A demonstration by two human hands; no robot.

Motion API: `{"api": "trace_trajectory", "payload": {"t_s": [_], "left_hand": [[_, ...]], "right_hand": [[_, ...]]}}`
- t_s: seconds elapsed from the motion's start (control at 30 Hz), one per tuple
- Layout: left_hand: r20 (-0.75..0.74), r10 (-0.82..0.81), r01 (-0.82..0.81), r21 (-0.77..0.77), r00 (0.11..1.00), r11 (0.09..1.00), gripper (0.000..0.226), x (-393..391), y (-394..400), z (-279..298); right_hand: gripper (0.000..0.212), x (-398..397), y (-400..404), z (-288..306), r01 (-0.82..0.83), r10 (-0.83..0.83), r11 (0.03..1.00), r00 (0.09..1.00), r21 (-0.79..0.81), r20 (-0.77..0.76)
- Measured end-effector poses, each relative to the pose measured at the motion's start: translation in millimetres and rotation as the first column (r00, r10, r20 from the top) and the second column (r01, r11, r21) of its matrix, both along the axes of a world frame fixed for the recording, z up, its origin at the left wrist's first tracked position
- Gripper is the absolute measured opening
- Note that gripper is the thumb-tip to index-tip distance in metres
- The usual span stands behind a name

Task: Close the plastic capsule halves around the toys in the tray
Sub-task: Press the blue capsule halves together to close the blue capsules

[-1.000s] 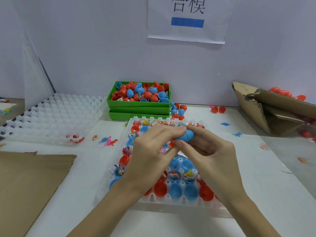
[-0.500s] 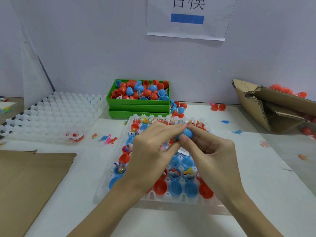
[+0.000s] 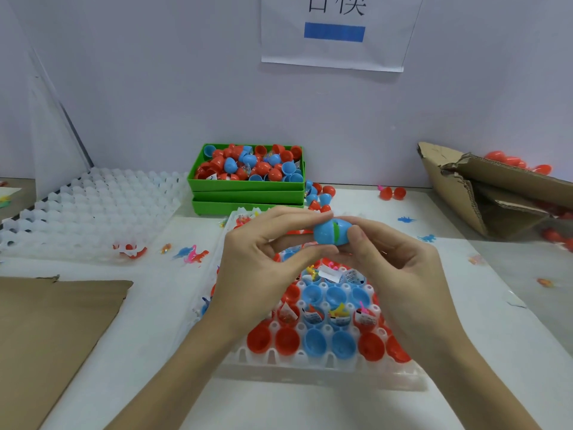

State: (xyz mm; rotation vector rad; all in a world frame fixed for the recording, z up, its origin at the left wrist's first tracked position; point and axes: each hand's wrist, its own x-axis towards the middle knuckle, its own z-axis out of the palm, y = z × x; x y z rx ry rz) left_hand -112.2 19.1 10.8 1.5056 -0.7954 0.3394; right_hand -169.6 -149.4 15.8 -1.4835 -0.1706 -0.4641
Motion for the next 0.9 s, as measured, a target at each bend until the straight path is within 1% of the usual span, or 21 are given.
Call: {"api": "trace_trajectory", "payload": {"t_s": [0.17, 0.3, 0.47, 0.57, 0.67, 0.77, 0.83, 0.9], "left_hand": [[-0.005, -0.008, 0.008, 0.011, 1.000, 1.000, 0.041, 1.4, -0.8, -4.0], [0.017, 0.003, -0.004, 0.015, 1.000, 1.000, 0.040, 2.4, 0.4, -3.7], [-0.035, 0.026, -0.024, 0.059, 0.999, 0.998, 0.039, 2.7, 2.2, -2.3], [-0.046, 0.038, -0.034, 0.083, 0.998, 0.996, 0.041, 3.1, 3.7, -2.5], [-0.037, 0.044, -0.040, 0.093, 0.998, 0.995, 0.041, 2.6, 5.1, -1.4], [0.021, 0.103, -0.105, 0.117, 0.994, 0.988, 0.040, -0.6, 2.2, -1.8], [0.109, 0.169, -0.184, 0.152, 0.980, 0.971, 0.039, -3.2, -1.1, -2.8], [0.213, 0.217, -0.255, 0.168, 0.953, 0.952, 0.038, -5.5, -3.4, -3.3]], "right_hand": [[0.020, -1.0, 2.0, 2.9, 0.067, -0.065, 0.996, 0.997, -0.067, 0.028], [0.019, -1.5, 1.9, 3.2, 0.060, -0.059, 0.995, 0.998, -0.078, 0.019], [0.016, -1.5, 0.5, 1.7, 0.067, -0.064, 0.989, 0.998, -0.131, 0.025], [0.020, -2.0, 2.0, 0.6, 0.064, -0.060, 0.988, 0.998, -0.141, 0.032], [0.024, -2.2, 2.9, -1.6, 0.091, -0.080, 0.976, 0.995, -0.196, 0.065], [0.025, -1.9, 5.3, -4.6, 0.112, -0.091, 0.966, 0.991, -0.234, 0.097], [0.025, -1.9, 9.3, -6.6, 0.069, -0.051, 0.972, 0.995, -0.225, 0.083], [0.020, -1.7, 13.2, -7.4, 0.037, -0.027, 0.977, 0.998, -0.211, 0.048]]}}
